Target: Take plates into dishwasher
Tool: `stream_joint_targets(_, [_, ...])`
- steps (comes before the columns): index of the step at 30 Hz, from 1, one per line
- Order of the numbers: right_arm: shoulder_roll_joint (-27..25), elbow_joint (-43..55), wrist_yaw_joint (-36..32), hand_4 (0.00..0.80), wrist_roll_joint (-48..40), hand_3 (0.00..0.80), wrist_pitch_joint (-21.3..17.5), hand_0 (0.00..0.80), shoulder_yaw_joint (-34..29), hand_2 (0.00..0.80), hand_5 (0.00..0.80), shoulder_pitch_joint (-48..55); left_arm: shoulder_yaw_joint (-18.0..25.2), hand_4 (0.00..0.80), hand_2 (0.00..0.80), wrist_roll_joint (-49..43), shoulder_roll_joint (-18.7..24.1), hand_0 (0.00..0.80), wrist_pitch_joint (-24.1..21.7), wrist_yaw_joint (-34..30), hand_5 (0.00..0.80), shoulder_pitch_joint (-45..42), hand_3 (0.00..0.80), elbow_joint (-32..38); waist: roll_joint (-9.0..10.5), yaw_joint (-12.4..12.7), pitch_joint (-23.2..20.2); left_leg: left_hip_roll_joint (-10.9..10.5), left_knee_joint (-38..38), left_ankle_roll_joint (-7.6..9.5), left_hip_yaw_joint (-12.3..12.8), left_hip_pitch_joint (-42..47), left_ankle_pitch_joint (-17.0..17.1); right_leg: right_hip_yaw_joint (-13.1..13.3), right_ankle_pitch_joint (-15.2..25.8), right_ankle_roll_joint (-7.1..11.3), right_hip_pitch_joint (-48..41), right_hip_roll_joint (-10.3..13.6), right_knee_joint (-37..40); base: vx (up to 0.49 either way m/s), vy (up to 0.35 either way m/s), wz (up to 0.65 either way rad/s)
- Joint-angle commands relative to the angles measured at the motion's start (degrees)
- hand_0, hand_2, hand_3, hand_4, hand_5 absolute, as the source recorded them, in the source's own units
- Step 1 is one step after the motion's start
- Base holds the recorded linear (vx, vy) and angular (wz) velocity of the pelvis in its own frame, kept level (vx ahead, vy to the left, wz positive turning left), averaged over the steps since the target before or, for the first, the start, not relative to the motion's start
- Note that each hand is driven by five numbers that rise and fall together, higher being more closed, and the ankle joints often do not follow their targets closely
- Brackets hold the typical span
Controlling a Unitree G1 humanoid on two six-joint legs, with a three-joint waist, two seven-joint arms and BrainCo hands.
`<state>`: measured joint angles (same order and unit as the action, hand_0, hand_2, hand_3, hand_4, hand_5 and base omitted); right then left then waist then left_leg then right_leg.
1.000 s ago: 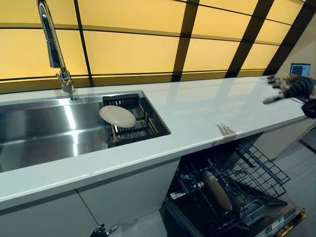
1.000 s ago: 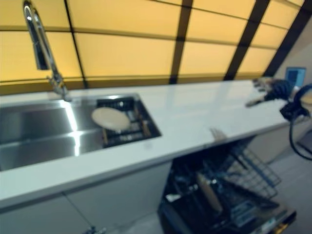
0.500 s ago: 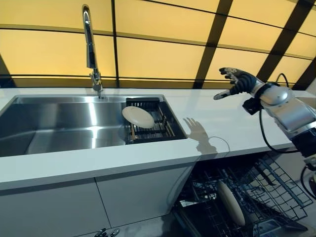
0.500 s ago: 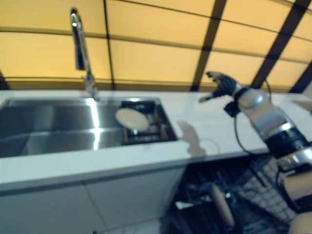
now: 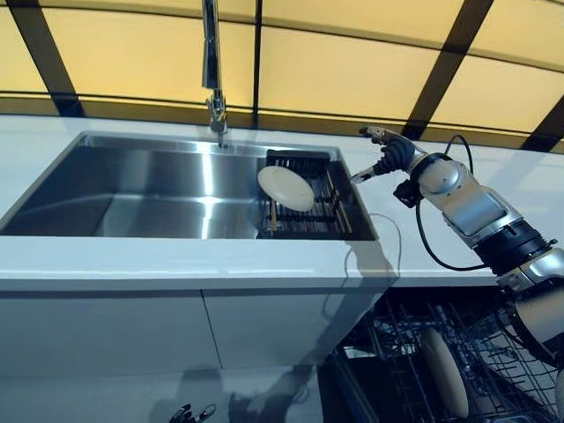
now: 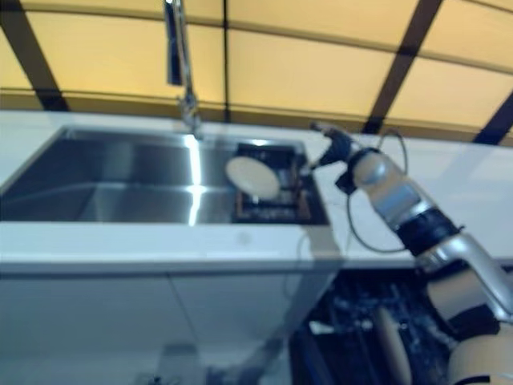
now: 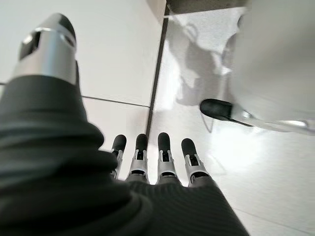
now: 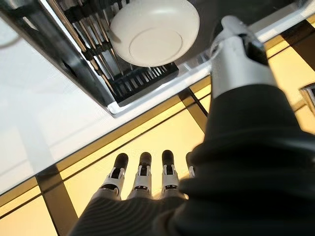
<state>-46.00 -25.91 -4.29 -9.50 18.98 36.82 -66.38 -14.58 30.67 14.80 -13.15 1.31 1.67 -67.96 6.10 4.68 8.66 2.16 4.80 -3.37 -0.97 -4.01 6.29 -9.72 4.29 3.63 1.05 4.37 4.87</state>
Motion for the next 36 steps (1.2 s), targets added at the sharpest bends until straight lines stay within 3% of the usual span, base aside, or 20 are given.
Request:
stream_joint_targets(1, [-1.2,-2.2,2.5,0.0,4.7,0.0,-1.2,0.0,3.9,0.0,0.0,-9.0,-1.1,0.0,0.0,2.0,1.8,0.0,-2.6,0.2,0.0,3.9,0.0,1.3,2.38,1.7,2.3,-3.1,0.2,2.37,0.7,0.9,-3.2,1.5,4.2,2.74,2.2,2.4,0.1,-0.056,0.012,0.09])
stream_joint_targets(16, [-1.7,-5.0,5.1,0.0,4.5,0.0,-1.2,0.0,8.4,0.0,0.0,-14.4,-2.2,0.0,0.0,4.0,2.6,0.0,-3.0,0.2,0.0,4.0,0.0,4.3,0.85,2.7,7.4,-3.1,0.2,1.74,0.1,-4.1,-1.2,0.4,5.1,2.83,6.2,2.5,0.1,-0.056,-0.005,0.07])
stream_joint_targets(36, [2.1,-6.2,3.9,0.0,4.7,0.0,-0.3,0.0,8.3,0.0,0.0,-15.7,-2.9,0.0,0.0,3.7,2.4,0.0,-1.7,0.3,0.0,4.7,0.0,4.9,1.44,3.7,6.7,-2.9,0.2,1.42,-0.4,-3.8,-1.2,-0.5,4.6,2.47,5.5,2.3,0.1,-0.005,0.0,0.01])
